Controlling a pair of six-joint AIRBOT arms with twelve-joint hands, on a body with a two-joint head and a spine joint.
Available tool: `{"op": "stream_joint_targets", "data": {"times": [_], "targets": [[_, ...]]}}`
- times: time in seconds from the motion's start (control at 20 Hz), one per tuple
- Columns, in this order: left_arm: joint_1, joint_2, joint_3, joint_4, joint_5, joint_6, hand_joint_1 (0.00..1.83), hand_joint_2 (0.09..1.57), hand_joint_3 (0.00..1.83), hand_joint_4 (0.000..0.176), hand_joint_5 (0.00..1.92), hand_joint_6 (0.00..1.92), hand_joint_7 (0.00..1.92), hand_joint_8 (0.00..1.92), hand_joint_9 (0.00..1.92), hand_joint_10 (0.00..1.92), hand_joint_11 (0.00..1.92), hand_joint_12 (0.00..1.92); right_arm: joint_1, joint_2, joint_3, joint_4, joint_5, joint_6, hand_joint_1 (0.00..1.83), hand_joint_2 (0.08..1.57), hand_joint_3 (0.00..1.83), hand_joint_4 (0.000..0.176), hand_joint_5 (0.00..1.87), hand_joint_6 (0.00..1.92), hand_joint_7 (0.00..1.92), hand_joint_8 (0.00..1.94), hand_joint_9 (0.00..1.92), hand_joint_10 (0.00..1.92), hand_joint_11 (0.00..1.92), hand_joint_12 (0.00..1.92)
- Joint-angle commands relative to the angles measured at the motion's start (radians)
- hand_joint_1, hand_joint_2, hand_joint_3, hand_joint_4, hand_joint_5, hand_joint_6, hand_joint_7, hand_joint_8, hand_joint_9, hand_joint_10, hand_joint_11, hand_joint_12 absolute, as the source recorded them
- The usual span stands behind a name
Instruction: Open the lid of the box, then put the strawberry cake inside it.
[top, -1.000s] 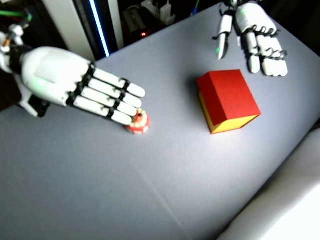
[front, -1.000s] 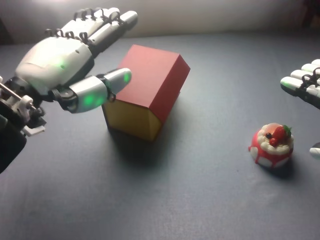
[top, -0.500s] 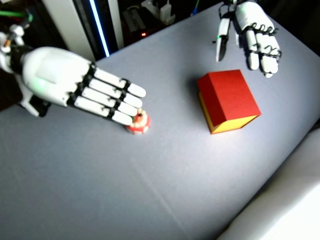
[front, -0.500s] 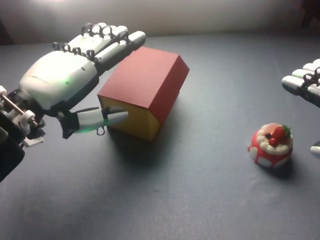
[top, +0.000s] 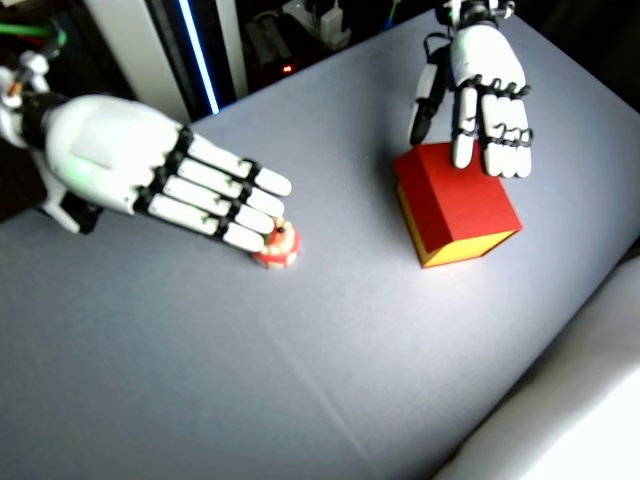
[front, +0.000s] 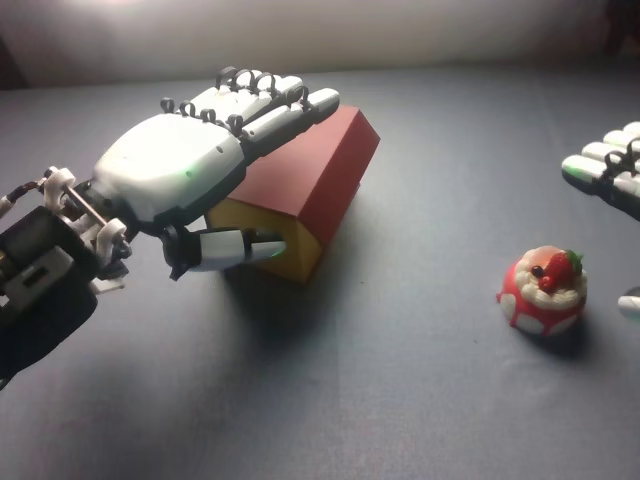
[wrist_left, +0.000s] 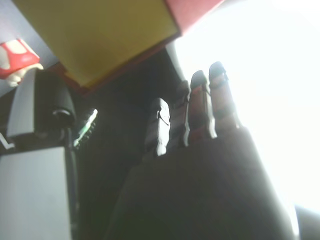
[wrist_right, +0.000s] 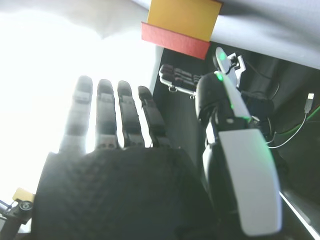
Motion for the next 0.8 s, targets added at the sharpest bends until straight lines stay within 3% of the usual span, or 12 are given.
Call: {"op": "stream_joint_targets", "data": {"times": [0.0, 0.1, 0.2, 0.4, 0.5, 0.55, 0.6, 0.65, 0.7, 0.75], "targets": [[-0.020, -0.007, 0.006, 0.000, -0.107, -0.001, 1.00, 1.09, 0.00, 0.156, 0.00, 0.00, 0.00, 0.00, 0.00, 0.00, 0.00, 0.00, 0.004, 0.000, 0.004, 0.007, 0.125, 0.006, 0.46, 1.36, 0.00, 0.000, 0.00, 0.00, 0.00, 0.00, 0.00, 0.00, 0.00, 0.00], [-0.029, -0.021, 0.016, -0.004, -0.093, -0.001, 0.97, 1.08, 0.00, 0.140, 0.00, 0.00, 0.00, 0.00, 0.00, 0.00, 0.04, 0.02, 0.003, -0.001, 0.005, 0.007, 0.125, 0.009, 0.46, 1.36, 0.00, 0.000, 0.00, 0.00, 0.00, 0.00, 0.00, 0.00, 0.00, 0.00], [-0.035, -0.035, 0.026, -0.021, -0.094, -0.005, 1.00, 1.06, 0.00, 0.136, 0.00, 0.00, 0.00, 0.00, 0.00, 0.00, 0.01, 0.01, 0.002, -0.003, 0.006, 0.007, 0.125, 0.010, 0.47, 1.36, 0.00, 0.000, 0.00, 0.00, 0.00, 0.00, 0.00, 0.00, 0.00, 0.00], [-0.041, -0.050, 0.038, -0.036, -0.101, -0.018, 0.95, 1.09, 0.00, 0.153, 0.00, 0.00, 0.00, 0.00, 0.00, 0.00, 0.00, 0.00, 0.001, -0.005, 0.007, 0.007, 0.125, 0.013, 0.53, 1.35, 0.00, 0.000, 0.00, 0.00, 0.00, 0.00, 0.00, 0.00, 0.00, 0.00], [-0.042, -0.054, 0.042, -0.045, -0.105, -0.019, 0.93, 1.10, 0.01, 0.137, 0.00, 0.00, 0.00, 0.00, 0.00, 0.00, 0.00, 0.00, 0.000, -0.006, 0.007, 0.007, 0.125, 0.013, 0.55, 1.35, 0.00, 0.000, 0.00, 0.00, 0.00, 0.00, 0.00, 0.00, 0.00, 0.00], [-0.042, -0.055, 0.043, -0.049, -0.110, -0.020, 0.89, 1.14, 0.02, 0.138, 0.00, 0.00, 0.00, 0.00, 0.00, 0.00, 0.00, 0.00, -0.001, -0.006, 0.007, 0.008, 0.125, 0.014, 0.55, 1.35, 0.00, 0.000, 0.00, 0.00, 0.00, 0.00, 0.00, 0.00, 0.00, 0.00], [-0.043, -0.056, 0.044, -0.052, -0.112, -0.020, 0.82, 1.18, 0.04, 0.110, 0.00, 0.00, 0.00, 0.00, 0.00, 0.00, 0.00, 0.00, -0.002, -0.006, 0.007, 0.009, 0.125, 0.014, 0.57, 1.34, 0.00, 0.000, 0.00, 0.00, 0.00, 0.00, 0.00, 0.00, 0.00, 0.00], [-0.043, -0.055, 0.044, -0.055, -0.115, -0.020, 0.78, 1.21, 0.04, 0.101, 0.00, 0.00, 0.00, 0.00, 0.00, 0.00, 0.00, 0.00, -0.002, -0.006, 0.007, 0.009, 0.125, 0.014, 0.55, 1.35, 0.00, 0.000, 0.00, 0.00, 0.00, 0.00, 0.00, 0.00, 0.00, 0.00], [-0.043, -0.054, 0.045, -0.060, -0.121, -0.021, 0.74, 1.23, 0.04, 0.113, 0.00, 0.00, 0.00, 0.00, 0.00, 0.00, 0.00, 0.00, -0.003, -0.006, 0.007, 0.010, 0.125, 0.014, 0.55, 1.35, 0.00, 0.000, 0.00, 0.00, 0.00, 0.00, 0.00, 0.00, 0.00, 0.00], [-0.043, -0.053, 0.044, -0.062, -0.127, -0.021, 0.71, 1.24, 0.04, 0.105, 0.00, 0.00, 0.00, 0.00, 0.00, 0.00, 0.00, 0.00, -0.003, -0.006, 0.006, 0.010, 0.125, 0.014, 0.55, 1.34, 0.00, 0.000, 0.00, 0.00, 0.00, 0.00, 0.00, 0.00, 0.00, 0.00]]}}
